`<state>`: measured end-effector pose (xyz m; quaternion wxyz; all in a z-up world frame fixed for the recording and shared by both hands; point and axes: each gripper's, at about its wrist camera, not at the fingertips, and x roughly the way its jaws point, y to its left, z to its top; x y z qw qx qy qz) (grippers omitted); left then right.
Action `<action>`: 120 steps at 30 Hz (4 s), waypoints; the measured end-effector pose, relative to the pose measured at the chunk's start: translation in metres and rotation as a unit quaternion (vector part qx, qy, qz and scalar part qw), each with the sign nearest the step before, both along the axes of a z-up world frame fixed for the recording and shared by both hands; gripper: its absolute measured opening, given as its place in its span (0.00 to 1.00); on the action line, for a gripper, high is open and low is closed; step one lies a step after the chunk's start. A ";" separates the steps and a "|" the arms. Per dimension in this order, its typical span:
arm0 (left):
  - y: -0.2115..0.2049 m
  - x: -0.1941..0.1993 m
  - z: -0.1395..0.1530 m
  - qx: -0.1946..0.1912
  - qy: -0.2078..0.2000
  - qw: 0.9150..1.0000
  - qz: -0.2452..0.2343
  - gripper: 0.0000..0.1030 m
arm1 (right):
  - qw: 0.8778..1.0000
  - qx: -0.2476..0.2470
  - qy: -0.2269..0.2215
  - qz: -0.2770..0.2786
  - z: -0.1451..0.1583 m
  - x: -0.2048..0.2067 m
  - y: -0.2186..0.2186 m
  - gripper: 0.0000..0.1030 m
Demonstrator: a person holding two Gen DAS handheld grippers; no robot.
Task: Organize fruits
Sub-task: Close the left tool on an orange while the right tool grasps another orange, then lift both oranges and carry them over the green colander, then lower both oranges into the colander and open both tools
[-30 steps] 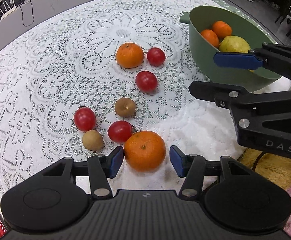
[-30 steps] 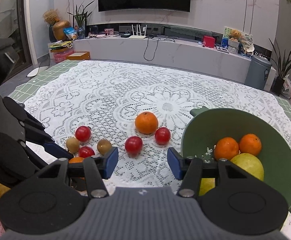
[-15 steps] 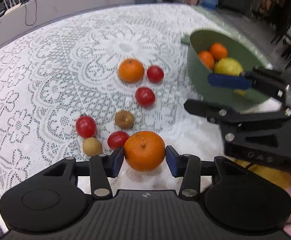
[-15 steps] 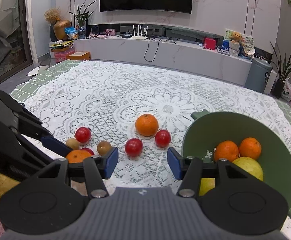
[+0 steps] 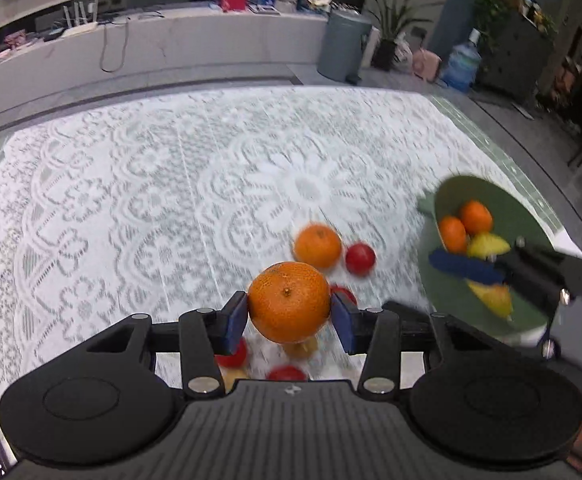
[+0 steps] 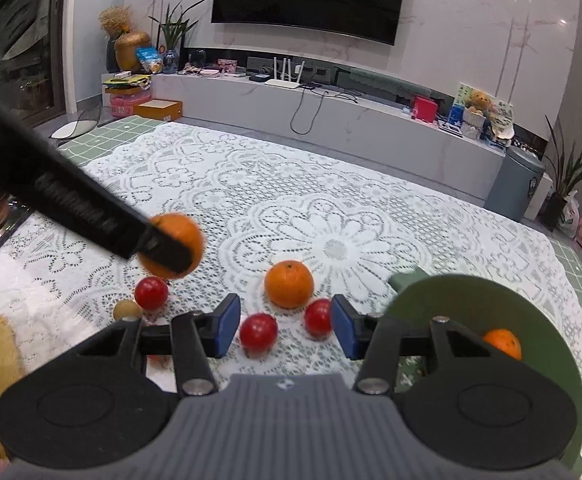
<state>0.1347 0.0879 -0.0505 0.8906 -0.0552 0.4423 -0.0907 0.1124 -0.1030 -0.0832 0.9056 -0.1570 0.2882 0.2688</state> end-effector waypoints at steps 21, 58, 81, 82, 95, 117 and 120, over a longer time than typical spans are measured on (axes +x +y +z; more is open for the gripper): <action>0.050 0.034 -0.041 -0.060 -0.001 0.994 0.088 0.50 | 0.997 -0.080 0.006 -0.001 -0.039 0.058 0.059 0.41; 0.016 0.005 -0.002 -0.060 -0.065 0.993 0.075 0.50 | 0.999 -0.002 -0.031 -0.019 0.024 0.013 0.010 0.35; -0.140 -0.006 0.030 -0.036 -0.034 0.993 -0.106 0.50 | 0.980 0.045 0.064 -0.182 0.045 0.000 -0.167 0.34; -0.146 -0.005 0.027 -0.033 -0.028 0.993 -0.111 0.50 | 0.980 0.047 0.067 -0.183 0.043 0.001 -0.167 0.34; -0.171 0.020 -0.002 0.009 0.027 0.991 -0.129 0.50 | 0.969 0.054 0.126 -0.208 0.018 0.029 -0.172 0.11; -0.179 0.043 -0.011 0.068 -0.004 0.993 -0.101 0.51 | 0.966 0.056 0.149 -0.205 0.006 0.042 -0.168 0.19; -0.179 0.046 -0.012 0.067 -0.004 0.993 -0.100 0.51 | 0.965 0.056 0.153 -0.206 0.004 0.044 -0.168 0.20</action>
